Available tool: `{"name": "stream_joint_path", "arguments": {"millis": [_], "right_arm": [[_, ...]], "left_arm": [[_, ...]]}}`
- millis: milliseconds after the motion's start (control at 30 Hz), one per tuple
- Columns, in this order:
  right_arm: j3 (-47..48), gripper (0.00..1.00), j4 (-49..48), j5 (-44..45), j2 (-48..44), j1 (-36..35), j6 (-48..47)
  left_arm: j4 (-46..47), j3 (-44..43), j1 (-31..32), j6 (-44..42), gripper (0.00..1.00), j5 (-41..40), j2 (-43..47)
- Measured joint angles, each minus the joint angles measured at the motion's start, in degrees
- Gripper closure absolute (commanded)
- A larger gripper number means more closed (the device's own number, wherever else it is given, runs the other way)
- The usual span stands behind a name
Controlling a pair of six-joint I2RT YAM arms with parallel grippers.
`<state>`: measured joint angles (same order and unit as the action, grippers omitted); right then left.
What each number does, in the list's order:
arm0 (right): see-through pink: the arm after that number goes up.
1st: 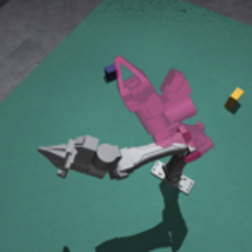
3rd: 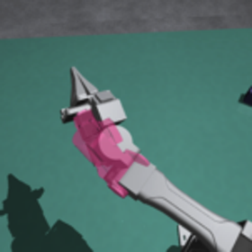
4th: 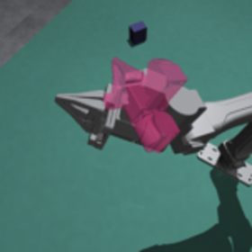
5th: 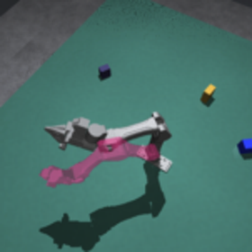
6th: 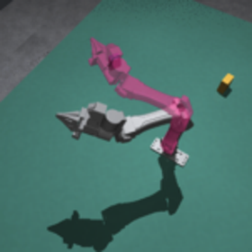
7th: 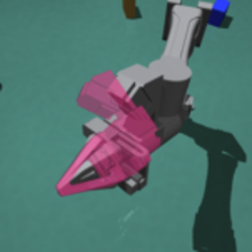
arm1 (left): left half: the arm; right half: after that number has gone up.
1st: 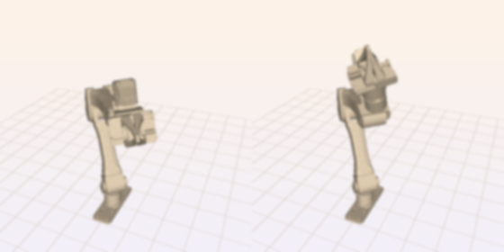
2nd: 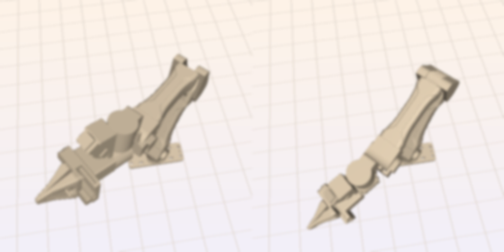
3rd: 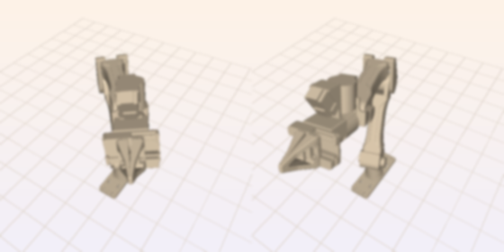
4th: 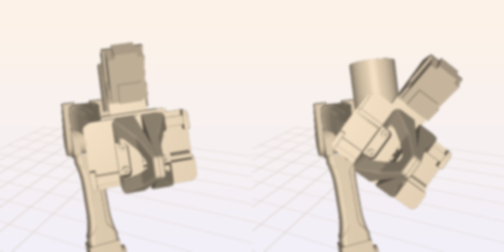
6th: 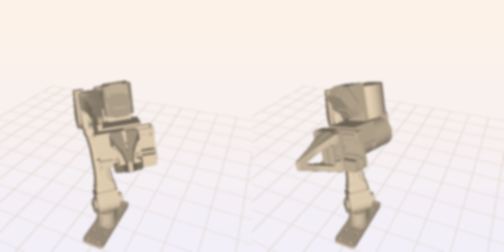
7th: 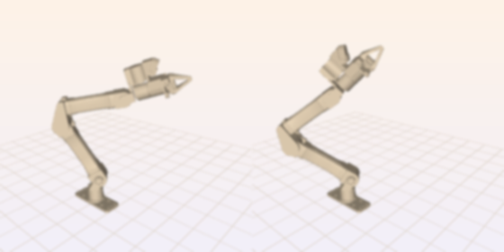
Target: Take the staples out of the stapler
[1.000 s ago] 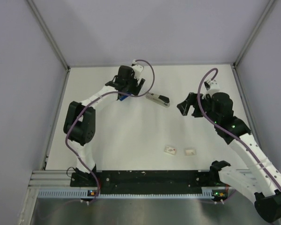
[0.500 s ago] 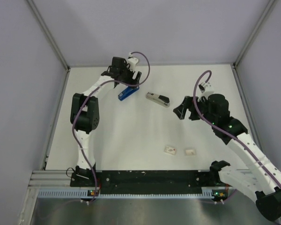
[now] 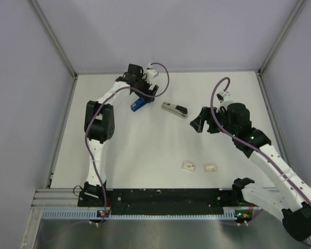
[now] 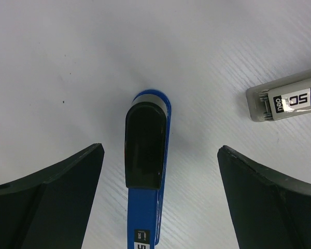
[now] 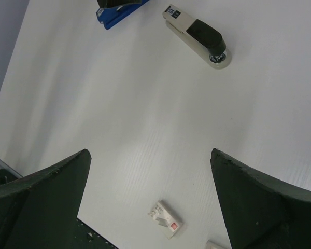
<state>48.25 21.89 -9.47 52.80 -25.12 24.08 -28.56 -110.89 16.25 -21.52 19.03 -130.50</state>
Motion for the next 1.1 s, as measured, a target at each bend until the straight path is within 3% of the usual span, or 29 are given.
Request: {"name": "stream_joint_path", "arguments": {"millis": [267, 633, 800, 833, 1000, 1100], "right_arm": [[-0.9, 0.01, -0.5, -0.2, 0.1, -0.4, 0.0], [-1.0, 0.01, -0.6, -1.0, 0.3, -0.4, 0.0], [-1.0, 0.01, -1.1, -1.2, 0.7, -0.4, 0.0], [-1.0, 0.01, -1.1, -1.2, 0.7, -0.4, 0.0], [-1.0, 0.01, -1.2, -1.4, 0.7, -0.4, 0.0], [-1.0, 0.01, -1.3, -1.5, 0.7, -0.4, 0.0]], "left_arm": [[-1.2, -2.4, 0.0, -0.7, 0.06, -0.5, -3.1], [-0.9, -3.9, 0.0, -1.1, 0.31, -2.6, -3.6], [-0.2, -4.1, 0.0, -1.2, 0.37, -3.6, -4.6], [-0.1, -4.2, 0.0, -1.2, 0.42, -3.8, -4.9], [0.1, -4.3, 0.0, -1.5, 1.00, -4.9, -6.0], [0.2, -4.6, 0.0, -1.3, 1.00, -5.3, -6.0]]}}
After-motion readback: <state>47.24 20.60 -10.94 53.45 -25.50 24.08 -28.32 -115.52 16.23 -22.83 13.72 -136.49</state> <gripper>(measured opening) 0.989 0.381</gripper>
